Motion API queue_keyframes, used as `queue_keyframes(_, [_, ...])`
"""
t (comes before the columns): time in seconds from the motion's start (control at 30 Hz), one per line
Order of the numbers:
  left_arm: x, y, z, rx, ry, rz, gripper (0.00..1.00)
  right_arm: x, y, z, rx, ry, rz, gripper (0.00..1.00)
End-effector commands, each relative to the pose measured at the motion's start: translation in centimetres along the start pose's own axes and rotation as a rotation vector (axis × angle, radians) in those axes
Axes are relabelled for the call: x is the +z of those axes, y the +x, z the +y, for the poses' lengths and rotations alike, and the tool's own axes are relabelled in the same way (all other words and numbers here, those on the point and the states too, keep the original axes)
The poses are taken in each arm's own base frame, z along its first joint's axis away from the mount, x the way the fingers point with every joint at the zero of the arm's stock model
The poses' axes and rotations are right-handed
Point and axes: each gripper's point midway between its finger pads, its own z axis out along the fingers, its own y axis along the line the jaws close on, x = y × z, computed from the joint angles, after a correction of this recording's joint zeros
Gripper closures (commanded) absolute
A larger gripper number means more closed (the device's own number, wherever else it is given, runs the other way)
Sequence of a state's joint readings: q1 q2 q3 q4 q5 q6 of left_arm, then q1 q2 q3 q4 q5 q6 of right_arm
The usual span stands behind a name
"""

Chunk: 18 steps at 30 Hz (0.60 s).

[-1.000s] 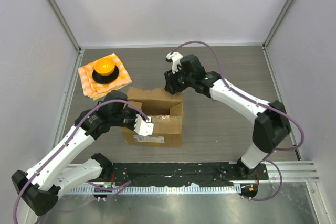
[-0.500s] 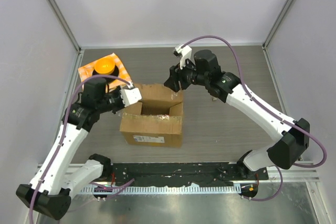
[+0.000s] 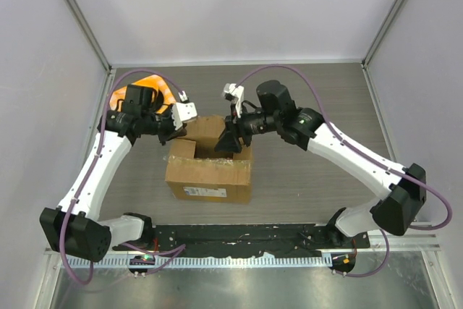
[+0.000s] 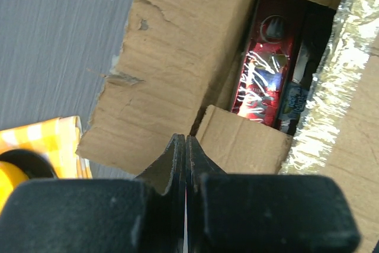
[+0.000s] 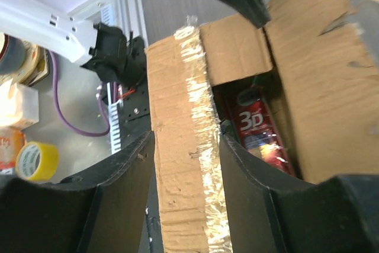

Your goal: Unpack the express box

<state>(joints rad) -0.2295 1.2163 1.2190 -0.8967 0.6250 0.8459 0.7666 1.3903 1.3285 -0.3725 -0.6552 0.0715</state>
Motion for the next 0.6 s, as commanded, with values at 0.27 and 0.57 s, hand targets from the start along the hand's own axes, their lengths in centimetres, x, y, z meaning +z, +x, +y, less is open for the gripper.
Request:
queue_keyframes(0.27, [1.0,0.8,-1.7,0.039,0.103,-0.022,1.00,4.2,7.2,-1.1,0.104,-0.040,0.163,0.34])
queue_keyframes(0.57, [2.2,1.7,-1.7,0.053,0.105,-0.032,0.99,5.2,8.8,-0.6,0.168,-0.102,0.171,0.31])
